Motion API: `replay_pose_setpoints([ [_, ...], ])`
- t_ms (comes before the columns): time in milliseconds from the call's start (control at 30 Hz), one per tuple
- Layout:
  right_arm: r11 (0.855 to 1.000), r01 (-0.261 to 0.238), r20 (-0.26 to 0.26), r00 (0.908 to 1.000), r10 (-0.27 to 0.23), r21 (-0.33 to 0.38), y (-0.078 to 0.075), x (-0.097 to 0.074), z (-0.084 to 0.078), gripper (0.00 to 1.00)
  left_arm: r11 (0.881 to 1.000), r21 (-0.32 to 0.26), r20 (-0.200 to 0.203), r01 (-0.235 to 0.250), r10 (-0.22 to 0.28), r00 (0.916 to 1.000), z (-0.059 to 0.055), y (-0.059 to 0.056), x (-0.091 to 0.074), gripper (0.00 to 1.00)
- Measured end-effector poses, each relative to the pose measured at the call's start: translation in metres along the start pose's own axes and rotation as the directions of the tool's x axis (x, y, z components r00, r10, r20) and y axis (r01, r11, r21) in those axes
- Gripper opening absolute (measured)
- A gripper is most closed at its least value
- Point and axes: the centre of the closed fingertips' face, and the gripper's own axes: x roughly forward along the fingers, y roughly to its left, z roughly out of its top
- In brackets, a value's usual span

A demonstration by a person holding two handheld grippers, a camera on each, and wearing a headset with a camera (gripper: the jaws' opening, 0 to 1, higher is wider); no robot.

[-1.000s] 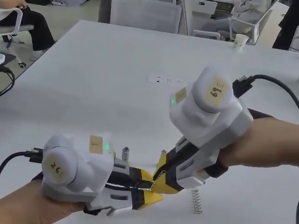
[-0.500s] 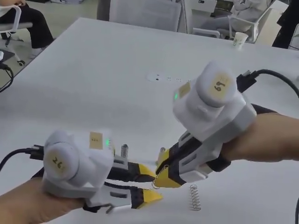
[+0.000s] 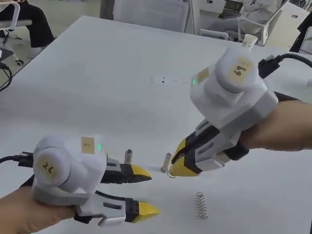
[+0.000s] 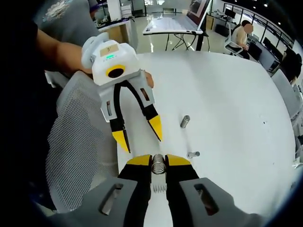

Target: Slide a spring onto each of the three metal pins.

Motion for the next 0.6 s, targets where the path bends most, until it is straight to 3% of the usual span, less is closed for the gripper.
replay_pose_setpoints([
  [300, 0.998, 0.068, -0.011, 0.9976, -0.068, -0.006, -0.025, -0.007, 0.002, 0.08, 0.995, -0.068, 0.01, -0.076, 0.077, 0.997, -0.011, 0.012, -0.022, 0.59],
  [433, 0.996, 0.086, -0.019, 0.9961, -0.086, -0.008, -0.035, -0.006, 0.002, 0.08, 0.987, -0.09, 0.018, -0.134, 0.136, 0.9906, -0.016, 0.022, -0.032, 0.73],
  [600, 0.995, 0.095, -0.041, 0.9946, -0.096, -0.02, -0.045, 0.002, 0.0, 0.08, 0.976, -0.098, 0.022, -0.192, 0.195, 0.9805, -0.021, 0.031, -0.042, 0.81],
])
